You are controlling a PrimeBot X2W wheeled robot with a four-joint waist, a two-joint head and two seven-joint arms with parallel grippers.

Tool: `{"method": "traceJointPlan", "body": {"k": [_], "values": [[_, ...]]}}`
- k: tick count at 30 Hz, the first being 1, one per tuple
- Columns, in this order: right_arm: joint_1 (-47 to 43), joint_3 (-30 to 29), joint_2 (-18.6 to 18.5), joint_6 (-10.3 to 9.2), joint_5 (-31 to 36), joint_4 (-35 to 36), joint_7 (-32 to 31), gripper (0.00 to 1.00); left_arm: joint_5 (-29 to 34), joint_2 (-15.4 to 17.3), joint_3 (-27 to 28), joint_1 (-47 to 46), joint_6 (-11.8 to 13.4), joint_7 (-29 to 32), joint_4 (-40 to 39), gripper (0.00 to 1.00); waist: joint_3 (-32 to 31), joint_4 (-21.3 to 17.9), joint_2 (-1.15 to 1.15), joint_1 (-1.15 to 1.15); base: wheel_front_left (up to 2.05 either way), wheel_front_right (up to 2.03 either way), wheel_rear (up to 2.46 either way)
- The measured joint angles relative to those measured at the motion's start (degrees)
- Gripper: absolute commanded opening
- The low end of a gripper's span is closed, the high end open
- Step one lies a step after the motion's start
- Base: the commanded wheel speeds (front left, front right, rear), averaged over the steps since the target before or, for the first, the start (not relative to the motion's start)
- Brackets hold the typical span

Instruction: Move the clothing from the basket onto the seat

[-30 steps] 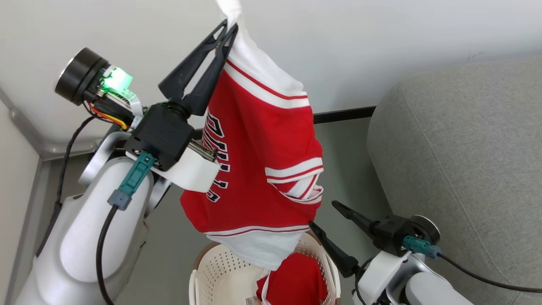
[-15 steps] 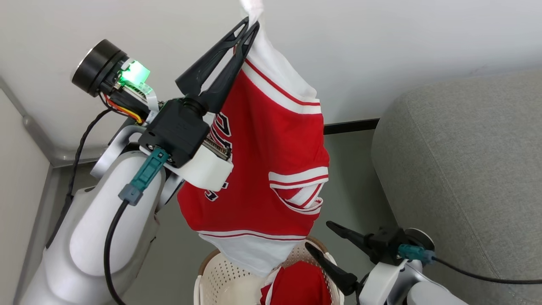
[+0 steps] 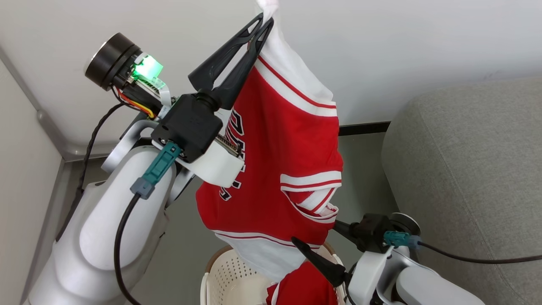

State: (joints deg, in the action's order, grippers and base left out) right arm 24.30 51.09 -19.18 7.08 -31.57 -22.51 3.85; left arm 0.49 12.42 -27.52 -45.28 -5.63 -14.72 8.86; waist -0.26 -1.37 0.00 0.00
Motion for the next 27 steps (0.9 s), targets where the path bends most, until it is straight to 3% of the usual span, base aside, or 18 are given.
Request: {"method": "traceJointPlan", "body": {"k": [4,5,6,8,9,10,19,27], "values": [[2.4,1.7,0.6,0.0,-0.5,-0.9,0.7,1.0,-0.4,-0.2,-0.4,-0.5,-0.4,0.0,0.6,0.0,0.1,0.4,0.0,0.0,0.0,0.0,0.0],[2.9,2.1,1.0,0.0,-0.6,-1.2,0.9,0.81,-0.4,-0.4,-0.5,-0.7,-0.5,0.0,0.7,0.0,0.1,0.5,0.0,0.0,0.0,0.0,0.0],[3.3,2.6,1.2,0.0,-0.7,-1.5,1.3,0.55,-0.4,-0.5,-0.6,-0.8,-0.5,0.0,0.8,0.0,0.1,0.6,0.0,0.0,0.0,0.0,0.0],[3.9,3.4,1.4,0.0,-0.7,-2.0,2.1,0.34,-0.4,-0.7,-0.6,-0.9,-0.5,0.0,1.3,0.0,0.2,0.8,0.0,0.0,0.0,0.0,0.0],[4.1,3.4,1.5,0.01,-0.7,-2.1,3.0,0.12,-0.4,-0.6,-0.6,-0.9,-0.5,0.0,1.5,0.0,0.2,0.9,0.0,0.0,0.0,0.0,0.0],[4.3,3.4,1.5,0.0,-0.7,-2.3,3.9,0.0,-0.4,-0.6,-0.6,-0.9,-0.5,0.0,1.8,0.0,0.3,0.9,0.0,0.0,0.0,0.0,0.0],[5.1,3.5,1.9,0.0,-3.0,-3.9,8.1,0.0,-2.1,1.0,2.2,-0.3,0.2,0.1,5.6,0.0,0.7,0.3,0.0,0.0,0.0,0.0,0.0],[4.9,-0.9,0.1,0.0,-8.8,-1.6,9.1,0.0,-5.6,3.7,6.5,7.0,2.0,0.6,12.9,0.0,1.1,-1.3,0.0,0.0,0.0,0.0,0.0]]}}
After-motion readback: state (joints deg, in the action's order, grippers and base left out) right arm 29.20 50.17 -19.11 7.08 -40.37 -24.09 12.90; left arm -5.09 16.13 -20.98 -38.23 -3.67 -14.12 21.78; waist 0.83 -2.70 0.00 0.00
